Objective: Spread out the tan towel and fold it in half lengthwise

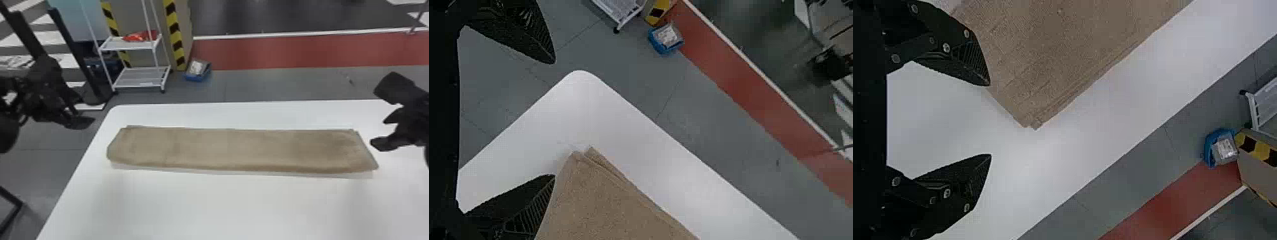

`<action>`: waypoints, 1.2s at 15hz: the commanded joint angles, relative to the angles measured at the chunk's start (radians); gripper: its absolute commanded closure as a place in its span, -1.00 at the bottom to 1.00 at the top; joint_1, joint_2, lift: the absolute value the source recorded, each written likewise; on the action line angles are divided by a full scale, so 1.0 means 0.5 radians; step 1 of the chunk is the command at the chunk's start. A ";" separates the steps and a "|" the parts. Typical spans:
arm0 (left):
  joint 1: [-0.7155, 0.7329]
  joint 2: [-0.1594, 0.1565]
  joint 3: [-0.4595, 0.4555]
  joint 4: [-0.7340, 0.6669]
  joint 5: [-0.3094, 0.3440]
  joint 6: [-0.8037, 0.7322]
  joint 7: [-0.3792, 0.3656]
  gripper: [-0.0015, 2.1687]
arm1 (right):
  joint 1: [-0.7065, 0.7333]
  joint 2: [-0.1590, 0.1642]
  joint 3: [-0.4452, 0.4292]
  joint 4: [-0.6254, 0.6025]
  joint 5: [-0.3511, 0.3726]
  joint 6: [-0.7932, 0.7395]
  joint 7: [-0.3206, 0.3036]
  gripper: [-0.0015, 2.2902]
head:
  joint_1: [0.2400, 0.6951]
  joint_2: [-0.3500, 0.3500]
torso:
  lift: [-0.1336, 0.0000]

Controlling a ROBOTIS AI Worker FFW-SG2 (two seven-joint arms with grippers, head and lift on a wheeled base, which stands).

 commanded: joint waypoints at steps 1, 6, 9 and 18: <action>0.156 -0.003 0.283 -0.022 0.342 -0.056 0.045 -0.93 | 0.246 -0.141 -0.002 -0.288 0.012 -0.019 0.031 -0.61 | 0.94 0.43 | -0.87; 0.505 -0.208 0.676 -0.252 0.845 -0.074 0.300 -0.93 | 0.452 -0.236 -0.027 -0.497 0.048 -0.062 0.166 -0.61 | 1.00 0.52 | -0.87; 0.643 -0.301 0.728 -0.375 0.876 -0.074 0.309 -0.93 | 0.409 -0.236 0.053 -0.423 0.107 -0.099 0.200 -0.60 | 1.00 0.53 | -0.87; 0.818 -0.340 0.879 -0.470 0.968 -0.087 0.303 -0.92 | 0.126 -0.098 0.338 -0.006 0.278 -0.148 0.317 -0.50 | 1.00 0.68 | -0.87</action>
